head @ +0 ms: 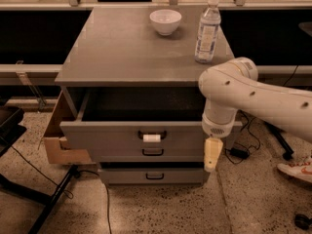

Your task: Open top drawer

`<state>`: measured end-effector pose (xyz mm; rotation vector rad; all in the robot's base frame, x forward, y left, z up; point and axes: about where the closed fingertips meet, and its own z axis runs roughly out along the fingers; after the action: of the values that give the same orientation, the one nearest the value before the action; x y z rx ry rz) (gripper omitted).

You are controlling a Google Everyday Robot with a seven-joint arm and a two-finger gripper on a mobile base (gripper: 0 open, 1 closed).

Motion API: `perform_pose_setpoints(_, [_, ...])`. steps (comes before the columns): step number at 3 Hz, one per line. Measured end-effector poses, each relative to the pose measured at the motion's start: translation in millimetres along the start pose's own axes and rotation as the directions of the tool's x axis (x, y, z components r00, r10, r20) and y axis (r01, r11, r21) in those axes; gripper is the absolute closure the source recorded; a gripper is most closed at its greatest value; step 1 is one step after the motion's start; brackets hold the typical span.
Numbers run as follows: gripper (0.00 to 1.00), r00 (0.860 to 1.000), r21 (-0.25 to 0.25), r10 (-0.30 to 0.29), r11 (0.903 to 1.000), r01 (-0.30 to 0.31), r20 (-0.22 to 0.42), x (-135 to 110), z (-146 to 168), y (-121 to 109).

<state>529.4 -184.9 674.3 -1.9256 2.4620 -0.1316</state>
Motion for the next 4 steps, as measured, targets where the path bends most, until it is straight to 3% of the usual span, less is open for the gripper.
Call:
perform_pose_setpoints(1, [0.26, 0.999, -0.031, 0.037, 0.9988, -0.037, -0.015, 15.4, 3.8, 29.8])
perform_pose_setpoints(2, [0.49, 0.998, -0.047, 0.052, 0.9975, -0.053, -0.022, 21.6, 3.7, 44.3])
perform_pose_setpoints(3, [0.72, 0.998, -0.047, 0.052, 0.9975, -0.053, -0.022, 21.9, -4.6, 43.6])
perform_pose_setpoints(4, [0.78, 0.998, -0.047, 0.052, 0.9975, -0.053, -0.022, 22.1, -6.4, 43.2])
